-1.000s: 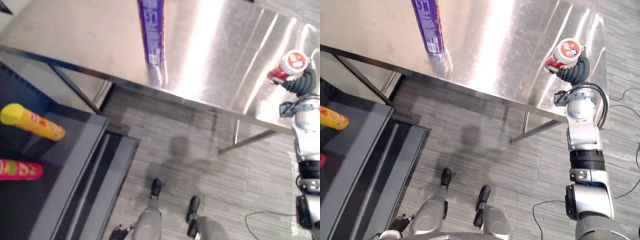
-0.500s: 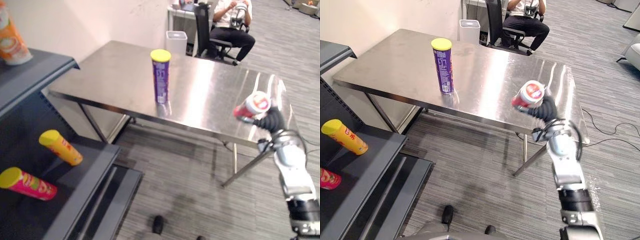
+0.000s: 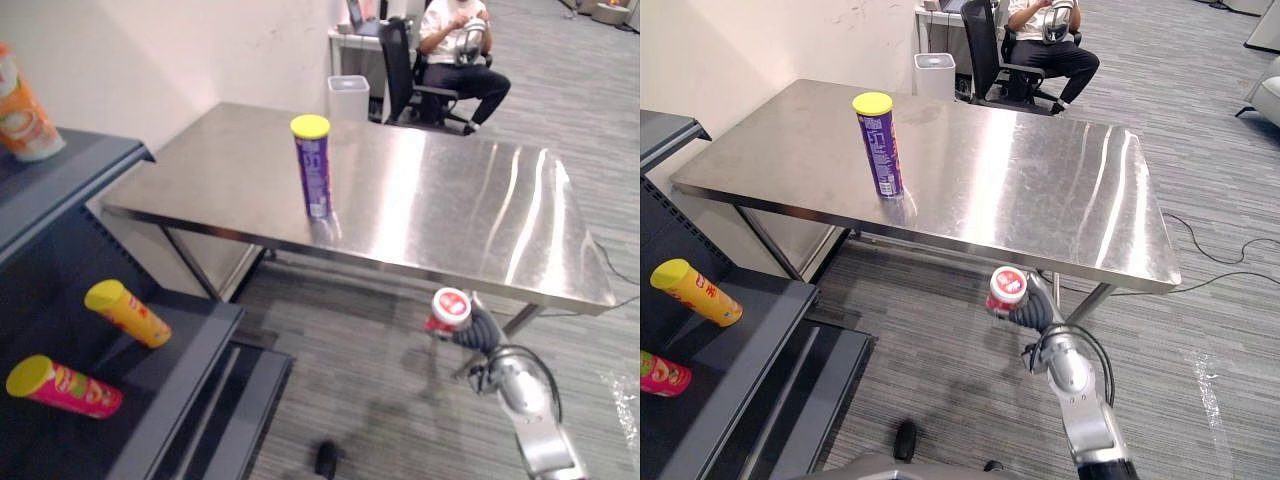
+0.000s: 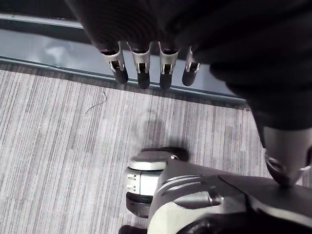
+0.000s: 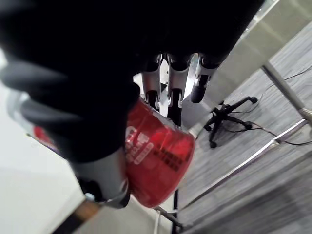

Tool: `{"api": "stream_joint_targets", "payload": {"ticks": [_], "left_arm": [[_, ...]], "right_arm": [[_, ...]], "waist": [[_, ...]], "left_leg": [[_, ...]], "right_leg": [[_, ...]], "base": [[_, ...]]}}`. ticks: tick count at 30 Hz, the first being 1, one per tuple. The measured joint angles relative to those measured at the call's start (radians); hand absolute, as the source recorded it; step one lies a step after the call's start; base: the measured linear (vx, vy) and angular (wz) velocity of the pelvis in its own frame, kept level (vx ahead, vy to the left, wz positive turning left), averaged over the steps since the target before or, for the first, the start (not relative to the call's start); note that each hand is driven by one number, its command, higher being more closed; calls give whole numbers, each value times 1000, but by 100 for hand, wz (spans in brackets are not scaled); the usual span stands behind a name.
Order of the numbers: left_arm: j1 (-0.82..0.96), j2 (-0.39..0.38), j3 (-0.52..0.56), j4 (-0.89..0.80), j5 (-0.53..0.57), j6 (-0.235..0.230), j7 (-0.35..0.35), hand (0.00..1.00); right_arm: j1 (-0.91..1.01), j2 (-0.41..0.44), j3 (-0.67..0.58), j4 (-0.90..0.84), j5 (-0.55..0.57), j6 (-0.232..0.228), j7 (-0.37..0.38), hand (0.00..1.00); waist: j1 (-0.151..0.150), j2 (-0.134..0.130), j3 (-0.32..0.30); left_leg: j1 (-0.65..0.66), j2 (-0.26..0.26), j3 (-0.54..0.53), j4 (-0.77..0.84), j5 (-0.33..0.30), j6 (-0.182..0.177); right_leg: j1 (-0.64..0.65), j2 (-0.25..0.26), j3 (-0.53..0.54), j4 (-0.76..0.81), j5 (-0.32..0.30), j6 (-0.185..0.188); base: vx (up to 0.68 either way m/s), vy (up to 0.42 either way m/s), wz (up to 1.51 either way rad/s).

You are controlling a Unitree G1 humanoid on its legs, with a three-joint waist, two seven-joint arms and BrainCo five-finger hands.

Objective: Put the gum and the chips on the shelf.

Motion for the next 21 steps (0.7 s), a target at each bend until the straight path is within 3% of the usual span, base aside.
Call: {"api": "stream_joint_targets", "payload": {"ticks": [5,21], "left_arm": [[-4,7,-12,6,22,2,4,0],[-7,14,-39,6,22,9,15,0]], "right_arm": [[44,5,7,0,-77,0,-4,100],[40,5,7,-1,-77,1,-41,100]], "waist": [[-7,4,-2],[-5,2,-3]], "left_leg": [[3,0,0,0,-5,-1],[16,5,22,2,-16,-3]], "right_leg": [[2,0,1,1,-5,2],[3,1,22,5,-6,4]], "base": [[15,-5,0],[6,-2,-4]]}}
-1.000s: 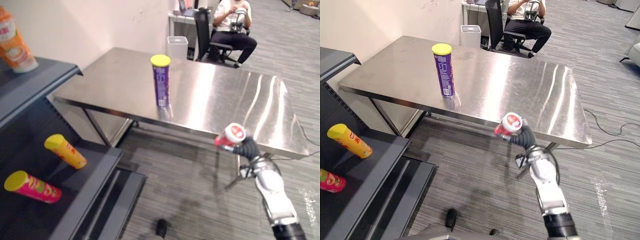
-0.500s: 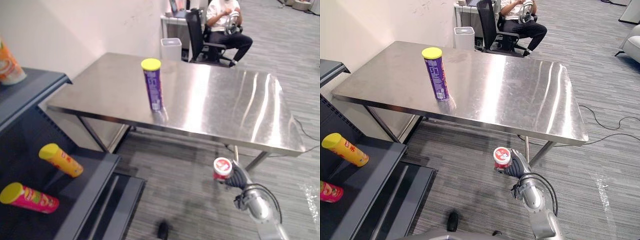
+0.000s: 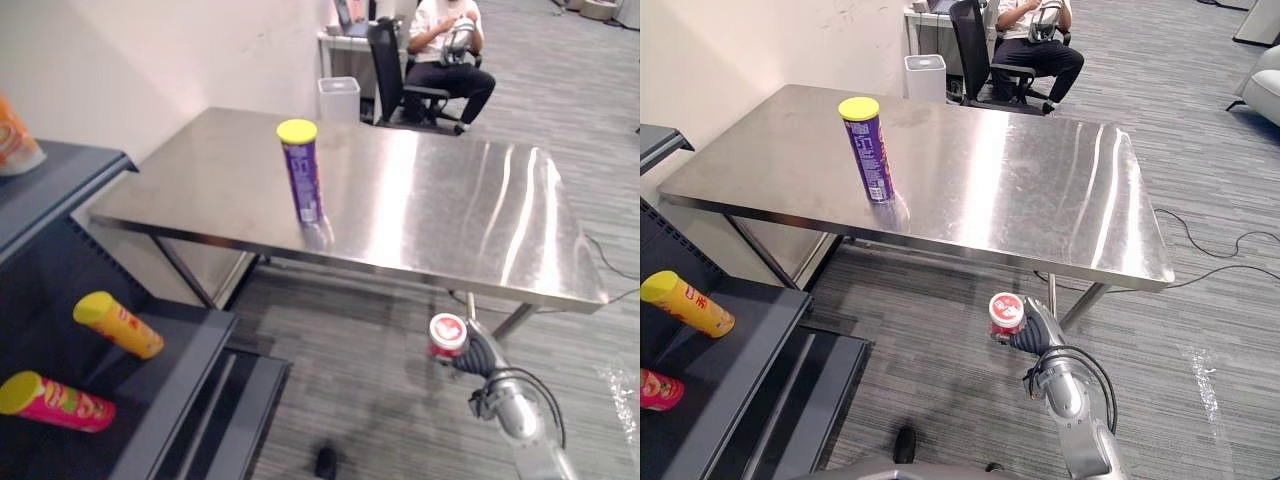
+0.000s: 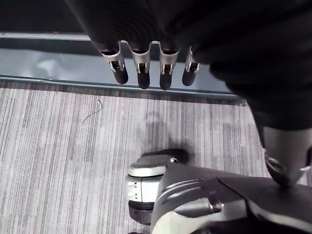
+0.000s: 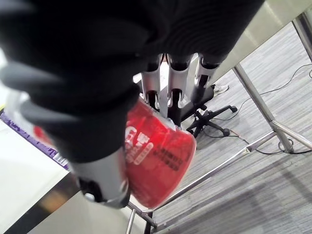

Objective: Put the gum and the chips on the shelf.

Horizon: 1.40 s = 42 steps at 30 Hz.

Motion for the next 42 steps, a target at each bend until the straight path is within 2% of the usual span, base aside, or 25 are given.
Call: {"api": "stream_joint_targets", "payload": {"ticks": [8,11,12,13,14,15,17,18,19,20,21,22,23,24,26,27,28,29,32,33,37,40,42], "left_arm": [[-3,2,-1,-5,-4,0,0,0],[-27,2,-2,-19,-16,-3,-2,0],[-47,2,-4,-21,-45,-4,-3,0],[-57,2,-2,-32,-50,-3,0,0],[-60,2,-3,-41,-64,-4,1,0],[-94,17,-3,-41,-82,-5,1,0],[-106,16,-4,-46,-83,-7,1,0],[-102,13,-21,-65,-81,-9,1,0],[-102,25,-83,-123,-69,-24,-3,0],[-107,23,-84,-128,-68,-32,-6,0],[-135,23,-89,-122,-61,-33,-9,0],[-134,34,-102,-117,-60,-33,-17,0],[-130,36,-107,-113,-60,-32,-16,0],[-127,35,-110,-104,-59,-32,-16,0],[-125,25,-121,-65,-20,-31,-19,0],[-125,19,-121,-56,-12,-31,-21,0],[-121,21,-126,-55,13,-32,-22,0],[-117,22,-127,-56,19,-32,-22,0],[-116,22,-128,-57,22,-33,-24,0],[-116,22,-128,-56,26,-33,-25,0],[-121,19,-147,-56,27,-32,-35,0],[-124,18,-157,-55,29,-33,-38,0],[-124,18,-157,-58,27,-33,-39,0]], "right_arm": [[-1,-1,2,-1,11,0,1,100],[-16,-22,3,-7,33,0,1,100],[-21,-40,2,-12,47,0,2,100],[-22,-58,2,-21,47,2,4,100],[-22,-65,0,-30,47,2,4,100],[-26,-76,-14,-48,49,2,4,100],[-25,-79,-40,-55,49,5,4,100],[-21,-87,-56,-59,49,9,4,100],[-7,-95,-71,-59,49,12,6,100],[1,-97,-78,-61,49,10,6,100],[8,-84,-95,-62,49,10,7,100],[5,-69,-90,-65,49,12,8,100],[12,-69,-88,-74,49,11,9,100],[27,-74,-92,-77,49,11,9,100],[42,-95,-96,-77,49,12,18,100],[39,-96,-101,-77,48,12,20,100],[37,-93,-105,-77,48,12,22,100],[40,-93,-107,-77,48,11,22,100],[37,-84,-110,-77,48,11,22,100],[42,-73,-110,-76,47,12,22,100],[47,-41,-103,-51,47,12,21,100],[31,-29,-72,16,45,20,20,100],[18,-28,-51,40,44,22,17,100]], "waist": [[7,-4,8],[20,-3,52],[26,-2,69],[29,7,73],[29,0,70],[25,-19,84],[25,-6,92],[26,26,99],[1,21,102],[-4,14,97],[0,7,106],[-1,1,113],[-7,-3,117],[-14,-1,115],[-36,31,105],[-43,39,107],[-50,51,103],[-47,50,104],[-50,50,103],[-54,49,104],[-53,50,105],[-53,46,111],[-45,41,116]], "left_leg": [[0,0,-48,4,5,-6],[-8,5,-93,4,21,-19],[-31,15,-69,3,15,-16],[-67,36,17,-1,-5,-3],[-77,51,67,2,-25,14],[-122,87,272,48,-89,100],[-190,143,413,206,-70,163],[-212,177,474,274,-31,157],[-232,147,459,227,79,107],[-219,123,459,151,152,112],[-234,145,543,284,37,164],[-235,209,668,511,-92,161],[-217,247,728,610,-127,151],[-185,280,775,674,-134,139],[-96,339,846,692,-95,122],[-95,338,860,682,-83,112],[-101,329,910,680,-70,130],[-113,318,924,675,-62,133],[-128,291,931,630,-62,131],[-128,268,928,587,-62,131],[-109,163,848,354,-71,116],[-83,145,779,265,-91,85],[-73,144,743,259,-103,68]], "right_leg": [[16,6,-46,31,-20,-6],[6,5,-94,100,-62,-19],[-25,-1,-114,163,-93,-26],[-58,-2,-143,197,-109,-37],[-69,-3,-158,201,-111,-40],[-99,-27,-191,199,-113,-47],[-130,-41,-232,258,-139,-62],[-139,-27,-251,315,-173,-68],[-154,-38,-262,321,-212,-112],[-150,-54,-292,300,-206,-103],[-143,-78,-348,293,-183,-92],[-130,-93,-383,296,-181,-92],[-121,-104,-411,296,-181,-93],[-115,-120,-440,299,-181,-93],[-107,-158,-515,315,-181,-92],[-107,-167,-530,322,-180,-89],[-105,-184,-553,323,-170,-74],[-103,-194,-575,307,-156,-62],[-92,-193,-624,273,-121,-62],[-84,-187,-647,246,-99,-64],[-90,-138,-679,134,-18,-61],[-89,-98,-671,87,11,-63],[-98,-91,-643,85,20,-65]], "base": [[4,-18,18],[-48,-59,50],[-150,-69,57],[-139,-60,62],[-56,-62,82],[-15,-32,70],[-1,-41,62],[-61,-106,117],[-96,-112,131],[-125,-43,141],[-45,-95,94],[-17,-112,97],[-38,-136,94],[-54,-23,103],[-50,48,108],[-51,116,92],[-50,125,76],[-53,130,65],[-57,114,49],[-94,120,48],[-121,123,25],[-150,110,-7],[-132,85,-42]]}}
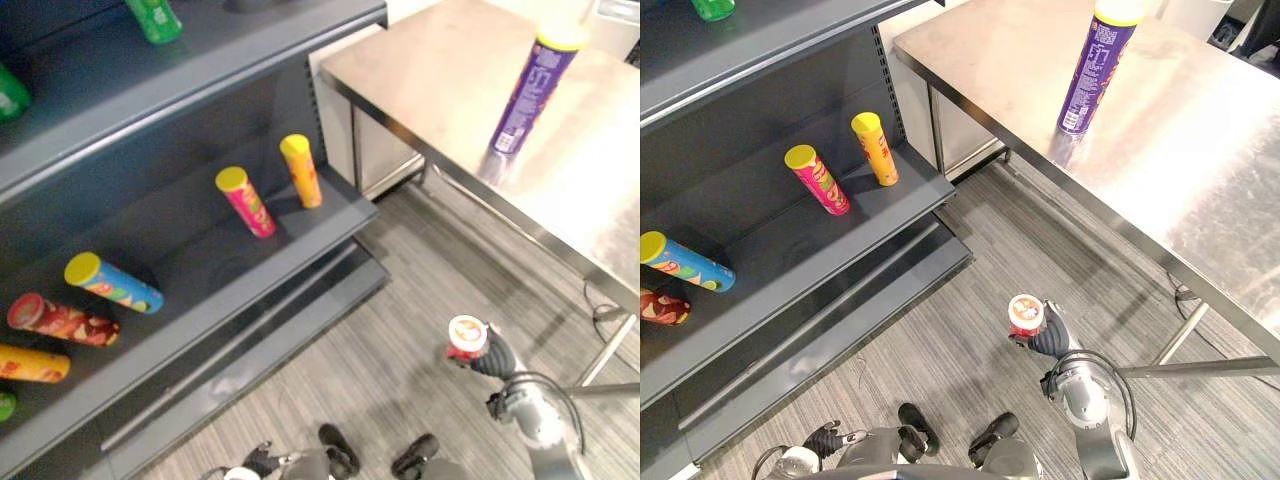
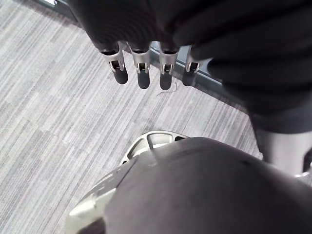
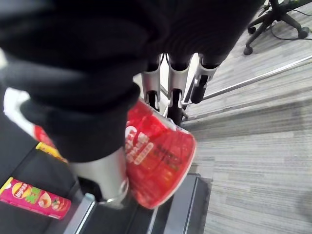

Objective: Put the gum and the chips on the shelf.

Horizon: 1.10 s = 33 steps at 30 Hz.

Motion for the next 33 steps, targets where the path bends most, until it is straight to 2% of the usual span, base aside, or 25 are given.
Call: {"api": "stream_joint_targets", "payload": {"ticks": [2,4,5,8,10,14,15,16,17,18,19,20,21,22,24,25,27,28,30,33], "left_arm": [[1,-7,0,-7,-2,1,7,0],[3,-7,0,-9,-2,1,10,0],[7,0,0,-24,-10,1,15,0],[16,7,10,-39,-32,-1,29,0],[17,6,24,-39,-64,0,30,0],[37,9,31,-61,-71,-3,28,0],[37,11,31,-61,-80,-4,27,0],[41,11,30,-63,-108,-4,27,0],[43,12,29,-66,-112,-3,27,0],[47,15,26,-71,-128,-1,27,0],[50,23,17,-80,-133,4,27,0],[50,25,12,-81,-133,6,27,0],[51,34,9,-82,-136,8,28,0],[50,36,6,-82,-138,10,31,0],[47,41,-5,-79,-139,10,36,0],[47,41,-18,-74,-138,11,40,0],[45,42,-39,-69,-138,10,44,0],[39,31,-38,-69,-138,11,46,0],[38,25,-28,-72,-140,12,50,0],[31,24,-12,-73,-146,13,50,0]], "right_arm": [[-18,0,34,7,-2,0,-4,100],[-25,4,53,8,-1,0,-12,100],[-21,13,64,12,0,2,-19,100],[5,12,90,24,2,2,-20,100],[1,12,97,41,2,2,-18,100],[-16,15,96,44,4,2,-20,100],[-14,17,92,44,4,4,-20,100],[-7,22,86,43,5,5,-20,100],[-3,25,82,43,5,7,-20,100],[9,36,75,43,7,11,-20,100],[34,60,66,41,19,12,-19,100],[50,74,61,37,35,14,-19,100],[83,95,53,19,45,20,-18,100],[128,111,37,-11,47,22,-18,100],[164,109,29,-30,55,22,-17,100],[187,109,19,-47,56,24,-17,100],[223,110,0,-87,82,26,-17,100],[229,106,-10,-107,91,29,-18,100],[213,109,-10,-146,105,29,-18,100],[177,112,-76,-195,141,21,-25,100]], "waist": [[26,4,5],[28,8,12],[29,-3,21],[30,-19,34],[44,-20,42],[42,-25,46],[38,-28,52],[38,-32,61],[37,-31,66],[25,-31,78],[8,-27,90],[-3,-35,92],[-11,-40,95],[-15,-46,97],[-20,-49,99],[-39,-54,97],[-56,-58,100],[-57,-43,107],[-49,-36,107],[-31,-46,103]], "left_leg": [[22,9,-44,-1,-41,-34],[39,20,-44,0,-98,-36],[43,19,-29,9,-115,-40],[34,8,-33,46,-138,-23],[30,4,-38,82,-162,-18],[-4,-20,-91,167,-218,6],[-15,-32,-119,201,-239,25],[-20,-47,-148,231,-261,34],[-22,-53,-163,248,-269,37],[-24,-64,-204,275,-282,51],[-24,-83,-264,281,-285,56],[-24,-91,-288,280,-288,64],[-32,-108,-334,279,-286,63],[-40,-133,-366,277,-280,54],[-43,-169,-403,268,-278,50],[-46,-194,-441,264,-276,47],[-50,-226,-488,275,-277,48],[-57,-224,-525,300,-281,46],[-71,-207,-559,306,-279,42],[-68,-191,-625,257,-254,9]], "right_leg": [[-33,1,78,34,2,-5],[-58,-2,117,80,-8,-16],[-71,-18,136,109,-14,-14],[-82,-59,137,158,-18,-12],[-80,-88,133,195,-25,-8],[-73,-181,92,310,-62,12],[-56,-222,70,362,-73,13],[-65,-272,99,472,-70,-1],[-88,-297,156,537,-61,-46],[-150,-307,319,646,-20,-151],[-208,-256,517,709,-49,-133],[-228,-213,616,717,-78,-100],[-252,-119,778,697,-127,-43],[-273,-47,903,638,-150,-19],[-290,22,1034,544,-157,3],[-283,67,1114,473,-149,27],[-283,71,1113,424,-121,71],[-268,74,1104,421,-127,82],[-245,86,1056,388,-131,87],[-194,96,987,301,-130,86]], "base": [[-112,73,-94],[-107,96,-75],[-130,119,-52],[-108,132,0],[-70,185,20],[-26,180,47],[-17,193,81],[-20,165,81],[-40,173,86],[-17,160,109],[23,119,120],[89,32,129],[158,-20,119],[122,-22,109],[114,-19,91],[169,-63,129],[183,-109,117],[243,-143,77],[230,-158,60],[136,-171,52]]}}
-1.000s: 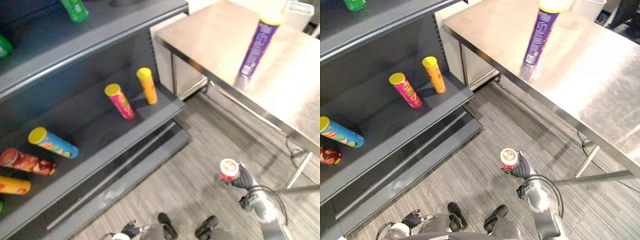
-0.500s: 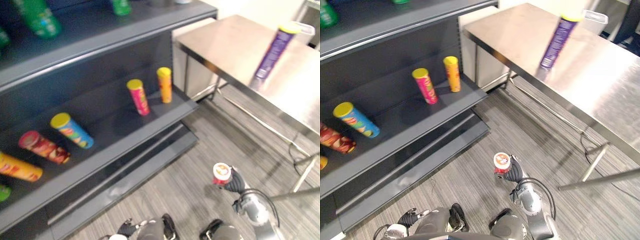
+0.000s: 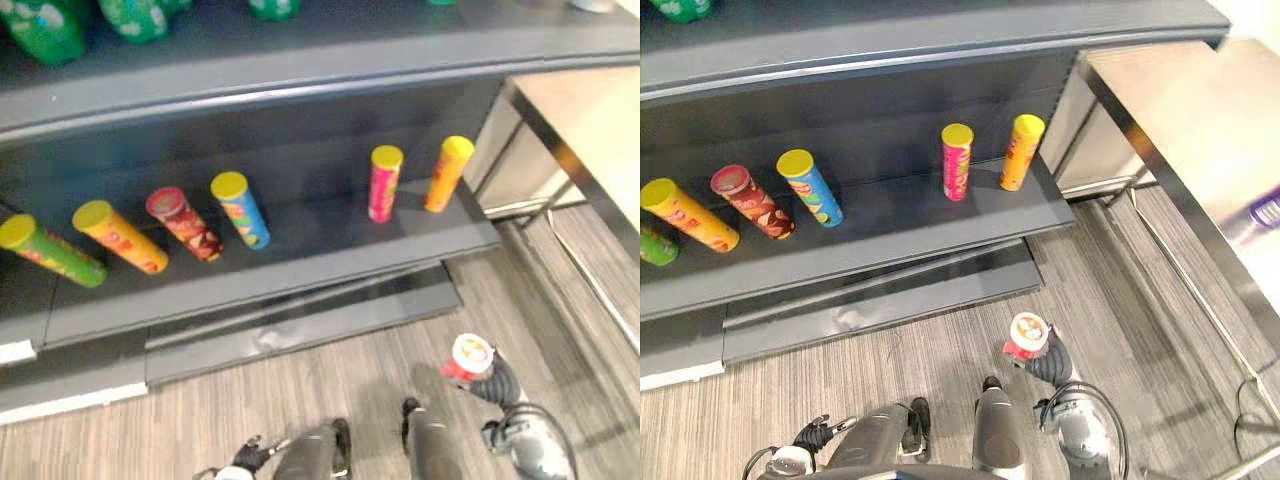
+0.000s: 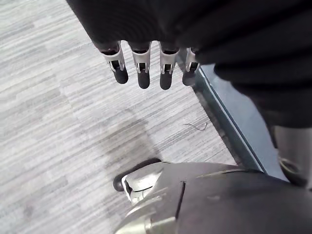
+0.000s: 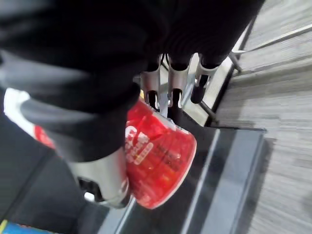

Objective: Put the gum and the chips on the shelf.

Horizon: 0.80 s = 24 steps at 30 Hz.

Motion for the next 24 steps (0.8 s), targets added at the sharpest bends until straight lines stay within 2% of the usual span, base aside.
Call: {"api": "stream_joint_targets", "payload": {"ticks": [3,6,7,11,14,17,21,23,24], "left_arm": [[1,-5,13,1,1,3,-1,0],[13,-5,37,8,11,11,-1,0],[21,-7,54,16,17,13,-5,0],[52,-21,117,17,19,17,-33,0],[87,-33,187,17,19,17,-43,0],[100,-38,222,17,19,17,-46,0],[111,-44,245,15,19,17,-67,0],[123,-44,246,15,21,17,-73,0],[132,-44,246,15,24,17,-79,0]], "right_arm": [[-43,0,-104,-1,22,-1,-25,100],[-71,0,-189,-1,23,-1,-34,100],[-83,0,-235,-2,23,-1,-36,100],[-155,-12,-513,-63,60,3,-50,100],[-237,-81,-690,-122,101,-3,-99,100],[-292,-147,-772,-124,148,-6,-130,100],[-364,-227,-783,-111,230,-26,-131,100],[-421,-300,-758,-66,267,-38,-127,100],[-471,-379,-721,-2,307,-41,-117,100]], "waist": [[19,-5,-3],[19,-8,-21],[18,-13,-47],[13,-20,-112],[-8,-34,-167],[-10,-45,-203],[-8,-39,-239],[-8,-35,-252],[-7,-34,-261]], "left_leg": [[31,8,-36,-80,33,-19],[70,26,-39,-152,49,-29],[75,30,-38,-179,62,-30],[132,30,-37,-293,100,-32],[160,27,-41,-341,118,-28],[181,25,-49,-352,123,-28],[201,19,-62,-378,130,-26],[209,15,-65,-396,141,-25],[209,14,-66,-406,146,-24]], "right_leg": [[36,11,-29,-53,3,-10],[71,26,-40,-104,18,-33],[72,31,-40,-122,23,-37],[107,33,-41,-190,44,-41],[125,32,-40,-211,45,-40],[144,32,-39,-221,45,-40],[158,28,-39,-222,45,-40],[159,25,-39,-223,45,-39],[159,23,-36,-228,46,-38]], "base": [[94,-171,32],[61,-106,1],[80,-72,-8],[104,-30,-2],[96,15,3],[113,31,7],[42,33,10],[4,20,4],[0,0,0]]}}
